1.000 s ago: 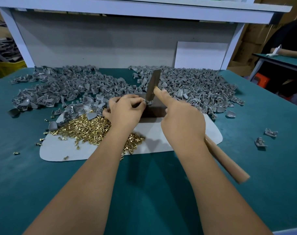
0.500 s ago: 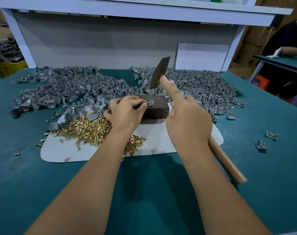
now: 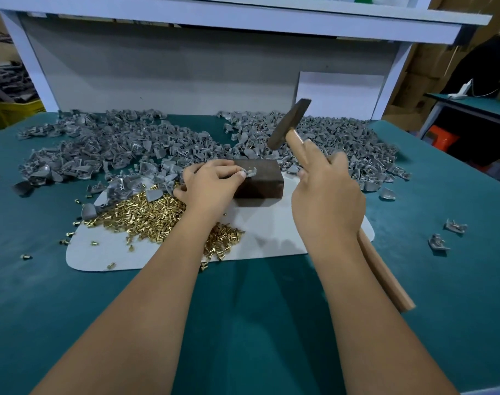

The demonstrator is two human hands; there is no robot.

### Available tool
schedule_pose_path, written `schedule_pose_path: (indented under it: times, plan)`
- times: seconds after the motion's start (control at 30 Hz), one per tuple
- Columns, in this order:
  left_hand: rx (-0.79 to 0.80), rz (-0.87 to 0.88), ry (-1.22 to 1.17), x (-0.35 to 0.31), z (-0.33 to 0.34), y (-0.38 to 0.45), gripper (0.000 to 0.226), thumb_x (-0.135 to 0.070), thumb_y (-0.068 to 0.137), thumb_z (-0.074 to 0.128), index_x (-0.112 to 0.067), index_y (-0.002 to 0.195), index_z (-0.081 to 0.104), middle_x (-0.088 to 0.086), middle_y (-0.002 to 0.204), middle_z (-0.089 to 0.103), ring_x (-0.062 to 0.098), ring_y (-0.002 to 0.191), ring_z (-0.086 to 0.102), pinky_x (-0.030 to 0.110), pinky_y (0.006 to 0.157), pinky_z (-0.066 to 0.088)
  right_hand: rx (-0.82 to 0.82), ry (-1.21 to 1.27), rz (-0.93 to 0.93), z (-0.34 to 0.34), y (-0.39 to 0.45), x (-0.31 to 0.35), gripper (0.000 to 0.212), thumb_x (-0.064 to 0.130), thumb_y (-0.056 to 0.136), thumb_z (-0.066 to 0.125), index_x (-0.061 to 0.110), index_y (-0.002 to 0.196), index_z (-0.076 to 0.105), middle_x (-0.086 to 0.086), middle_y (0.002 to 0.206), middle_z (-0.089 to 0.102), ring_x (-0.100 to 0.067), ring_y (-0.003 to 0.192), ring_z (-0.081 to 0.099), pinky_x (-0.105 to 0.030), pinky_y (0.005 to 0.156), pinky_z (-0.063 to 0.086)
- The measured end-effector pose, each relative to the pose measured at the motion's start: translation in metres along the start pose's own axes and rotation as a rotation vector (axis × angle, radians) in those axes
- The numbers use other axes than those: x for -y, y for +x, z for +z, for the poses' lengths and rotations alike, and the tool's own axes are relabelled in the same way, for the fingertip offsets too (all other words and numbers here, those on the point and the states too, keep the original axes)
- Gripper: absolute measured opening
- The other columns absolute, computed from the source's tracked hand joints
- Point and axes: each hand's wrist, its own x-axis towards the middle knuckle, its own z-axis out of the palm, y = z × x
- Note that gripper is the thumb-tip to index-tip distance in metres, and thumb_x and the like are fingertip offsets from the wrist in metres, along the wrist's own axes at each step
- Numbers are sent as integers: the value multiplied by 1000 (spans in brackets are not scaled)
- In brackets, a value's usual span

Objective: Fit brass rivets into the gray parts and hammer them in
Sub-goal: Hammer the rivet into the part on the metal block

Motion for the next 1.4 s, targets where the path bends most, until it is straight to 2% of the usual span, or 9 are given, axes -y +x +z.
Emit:
schedule_pose_path:
  times: [0.13,0.37,0.67,0.77,0.9,1.0,1.27,1.33,1.4]
  plan:
    - [-14,-54,-31,-2,0,-1,14,-40,90,68,-34,100,76,-28,124,58,14,137,21,46,114,9,9,11,37,0,3,-4,49,12,92,53,31,135,41,-6,105,47,-22,60,43,-31,54,31]
    - [-17,-136,-77,-3,1,1,14,-42,86,71,-34,95,78,-26,132,54,14,137,21,46,113,7,16,-11,34,6,3,-6,55,13,92,53,28,141,35,-9,114,51,-23,64,44,-32,56,31]
    - [-38,-122,-125,-5,0,-1,11,-39,85,74,-41,74,71,-32,114,62,12,135,26,44,110,12,82,-18,30,9,3,-8,54,13,91,53,25,140,33,-9,115,50,-30,76,56,-33,60,31]
    - [-26,-104,-116,-5,-1,-1,9,-39,85,73,-42,77,71,-32,111,60,13,135,30,47,113,12,81,-29,31,11,3,-8,53,13,91,53,25,139,33,-9,114,50,-28,74,50,-33,59,30]
    - [-22,-62,1,-3,-1,-3,9,-46,88,69,-42,94,74,-31,116,58,15,133,25,47,110,16,99,-54,45,13,4,-11,54,12,90,53,26,140,34,-10,115,51,-33,86,59,-34,61,30]
    - [-16,-41,-25,-2,0,-3,4,-44,88,69,-46,91,71,-30,114,57,18,131,25,50,112,24,106,-59,48,15,6,-14,53,12,90,53,25,138,36,-10,114,52,-33,87,59,-33,61,29]
    - [-13,-34,-4,-1,0,-2,10,-48,87,68,-41,92,75,-31,120,58,15,132,25,48,108,15,120,-124,97,20,8,-17,47,10,88,53,22,132,40,-12,112,55,-35,89,60,-34,60,29]
    - [-5,-52,-50,-2,1,-2,6,-44,86,71,-41,83,74,-31,116,59,15,133,27,51,110,18,148,-121,123,22,10,-21,36,10,88,52,18,123,46,-13,108,58,-34,87,59,-33,59,28]
    - [29,-65,-176,-2,-1,-4,18,-36,85,74,-40,67,73,-30,112,59,20,134,32,52,107,36,177,-110,119,24,11,-25,21,12,90,49,16,111,50,-13,103,61,-34,88,58,-31,59,28]
